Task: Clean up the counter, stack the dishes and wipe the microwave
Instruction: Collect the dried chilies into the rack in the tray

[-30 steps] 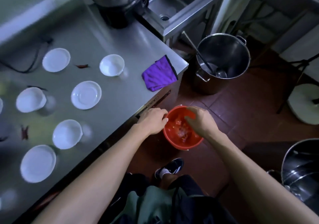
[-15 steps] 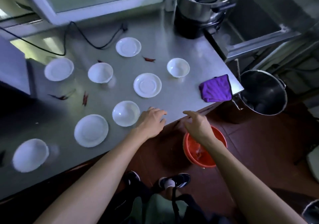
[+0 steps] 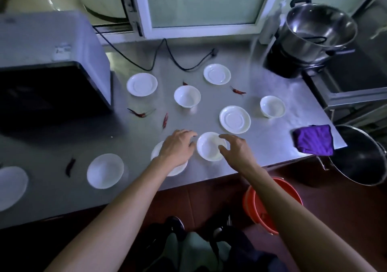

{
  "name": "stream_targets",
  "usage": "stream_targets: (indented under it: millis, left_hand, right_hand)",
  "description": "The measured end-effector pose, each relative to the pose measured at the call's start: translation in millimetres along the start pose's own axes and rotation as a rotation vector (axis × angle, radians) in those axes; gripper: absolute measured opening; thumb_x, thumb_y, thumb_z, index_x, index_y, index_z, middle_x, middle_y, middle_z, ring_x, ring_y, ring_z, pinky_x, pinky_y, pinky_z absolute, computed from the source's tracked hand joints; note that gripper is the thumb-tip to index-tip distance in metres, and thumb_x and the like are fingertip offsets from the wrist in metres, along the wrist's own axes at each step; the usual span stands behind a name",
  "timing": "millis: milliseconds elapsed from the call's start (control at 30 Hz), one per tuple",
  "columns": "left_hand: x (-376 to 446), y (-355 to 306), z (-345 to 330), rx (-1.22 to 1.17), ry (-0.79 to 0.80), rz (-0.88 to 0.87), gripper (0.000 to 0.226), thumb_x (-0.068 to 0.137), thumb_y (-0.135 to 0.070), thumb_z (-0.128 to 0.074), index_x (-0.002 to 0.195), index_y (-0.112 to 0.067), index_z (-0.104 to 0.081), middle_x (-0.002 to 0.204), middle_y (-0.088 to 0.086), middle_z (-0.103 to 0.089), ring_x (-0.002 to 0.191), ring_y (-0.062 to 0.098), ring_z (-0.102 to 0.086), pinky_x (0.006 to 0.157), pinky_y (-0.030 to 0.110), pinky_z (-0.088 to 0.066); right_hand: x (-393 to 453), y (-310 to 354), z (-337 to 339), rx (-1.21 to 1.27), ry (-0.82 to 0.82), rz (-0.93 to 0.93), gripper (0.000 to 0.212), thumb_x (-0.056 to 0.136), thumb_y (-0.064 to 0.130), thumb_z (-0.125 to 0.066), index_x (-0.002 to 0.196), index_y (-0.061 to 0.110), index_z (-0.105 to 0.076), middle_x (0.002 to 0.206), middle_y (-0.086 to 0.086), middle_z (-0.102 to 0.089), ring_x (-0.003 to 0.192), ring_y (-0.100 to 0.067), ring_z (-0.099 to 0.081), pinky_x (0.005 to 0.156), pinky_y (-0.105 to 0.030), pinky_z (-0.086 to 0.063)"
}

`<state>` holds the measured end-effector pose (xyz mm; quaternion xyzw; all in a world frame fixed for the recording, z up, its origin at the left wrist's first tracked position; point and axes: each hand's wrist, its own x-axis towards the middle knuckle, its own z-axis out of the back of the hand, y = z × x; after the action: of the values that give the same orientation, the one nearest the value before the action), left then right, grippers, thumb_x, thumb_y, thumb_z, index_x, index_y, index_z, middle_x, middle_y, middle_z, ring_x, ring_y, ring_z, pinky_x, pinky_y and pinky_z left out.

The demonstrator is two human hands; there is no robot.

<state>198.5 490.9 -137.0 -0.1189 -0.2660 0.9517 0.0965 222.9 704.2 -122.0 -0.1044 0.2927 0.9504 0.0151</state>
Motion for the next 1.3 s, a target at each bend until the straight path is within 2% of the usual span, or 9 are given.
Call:
stream_targets:
  millis: [100, 233, 400, 533, 700, 900, 1033, 1200, 1300]
  left_hand:
    - [-5.2, 23.0, 11.8, -0.021, -0.048, 0.060, 0.034, 0.097, -0.030, -0.052, 0.130, -0.023, -0.061, 0.132, -0.003, -0.061, 0.122, 0.021, -0.054, 0.098, 0.040, -0.046]
    - [-5.2, 51.8, 20.4, -0.027, -0.063, 0.149, 0.035, 0.098, -0.032, -0.052, 0.131, -0.024, -0.059, 0.135, -0.004, -0.060, 0.125, 0.022, -0.052, 0.100, 0.041, -0.046]
    - [6.2, 86.5, 28.7, 0.006, -0.081, 0.281, 0.035, 0.095, -0.031, -0.053, 0.128, -0.024, -0.060, 0.130, -0.002, -0.062, 0.118, 0.025, -0.057, 0.091, 0.038, -0.049]
    - [16.3, 104.3, 36.0, 0.032, -0.069, 0.390, 0.037, 0.093, -0.028, -0.054, 0.129, -0.023, -0.060, 0.133, 0.000, -0.061, 0.121, 0.025, -0.056, 0.096, 0.039, -0.049]
    - [21.6, 123.3, 34.5, 0.063, -0.093, 0.487, 0.034, 0.095, -0.030, -0.055, 0.128, -0.022, -0.061, 0.130, 0.001, -0.063, 0.117, 0.026, -0.057, 0.093, 0.038, -0.048]
    - [27.8, 141.3, 32.8, 0.065, -0.101, 0.472, 0.031, 0.097, -0.028, -0.052, 0.124, -0.018, -0.063, 0.126, 0.005, -0.064, 0.112, 0.030, -0.056, 0.092, 0.038, -0.046]
    - [42.6, 161.0, 41.7, 0.075, -0.141, 0.410, 0.033, 0.093, -0.021, -0.058, 0.125, -0.013, -0.065, 0.126, 0.008, -0.064, 0.115, 0.032, -0.053, 0.095, 0.040, -0.045]
    - [64.4, 189.8, 57.9, 0.110, -0.114, 0.282, 0.036, 0.094, -0.019, -0.057, 0.129, -0.010, -0.061, 0.131, 0.009, -0.059, 0.121, 0.033, -0.050, 0.096, 0.046, -0.044]
    - [77.4, 204.5, 66.0, 0.125, -0.099, 0.212, 0.037, 0.093, -0.017, -0.058, 0.129, -0.010, -0.061, 0.133, 0.009, -0.058, 0.126, 0.032, -0.047, 0.099, 0.049, -0.043]
  right_hand:
    - [17.3, 24.1, -10.3, -0.014, 0.024, 0.057, 0.039, 0.093, 0.020, -0.064, 0.131, 0.016, -0.063, 0.132, -0.003, -0.063, 0.115, -0.024, -0.059, 0.091, -0.026, -0.040]
    - [44.8, 49.5, -27.5, -0.030, 0.080, 0.120, 0.039, 0.093, 0.021, -0.064, 0.132, 0.019, -0.063, 0.136, -0.002, -0.062, 0.123, -0.023, -0.056, 0.102, -0.030, -0.040]
    - [89.9, 64.3, -53.1, -0.036, 0.175, 0.185, 0.040, 0.094, 0.023, -0.064, 0.133, 0.018, -0.061, 0.136, -0.003, -0.062, 0.118, -0.024, -0.060, 0.104, -0.034, -0.045]
    - [125.5, 70.6, -72.1, -0.022, 0.274, 0.195, 0.041, 0.095, 0.024, -0.063, 0.134, 0.016, -0.060, 0.137, -0.005, -0.061, 0.121, -0.026, -0.059, 0.106, -0.038, -0.046]
    - [155.2, 78.6, -95.1, 0.054, 0.372, 0.180, 0.040, 0.092, 0.024, -0.065, 0.131, 0.016, -0.063, 0.130, -0.007, -0.065, 0.110, -0.025, -0.065, 0.099, -0.040, -0.052]
    - [171.9, 85.6, -118.0, 0.054, 0.407, 0.133, 0.034, 0.087, 0.019, -0.064, 0.119, 0.012, -0.069, 0.115, -0.012, -0.070, 0.099, -0.030, -0.067, 0.090, -0.037, -0.054]
    - [180.6, 92.5, -130.8, 0.024, 0.398, 0.108, 0.026, 0.087, 0.015, -0.062, 0.111, 0.013, -0.071, 0.106, -0.012, -0.070, 0.093, -0.031, -0.065, 0.085, -0.038, -0.054]
    - [186.3, 107.9, -144.6, 0.005, 0.302, 0.054, 0.015, 0.088, 0.011, -0.057, 0.095, 0.006, -0.070, 0.092, -0.015, -0.068, 0.085, -0.036, -0.062, 0.077, -0.040, -0.052]
    - [186.4, 119.4, -155.1, -0.011, 0.243, 0.036, 0.019, 0.094, 0.014, -0.055, 0.093, 0.001, -0.069, 0.092, -0.017, -0.067, 0.083, -0.038, -0.062, 0.076, -0.043, -0.052]
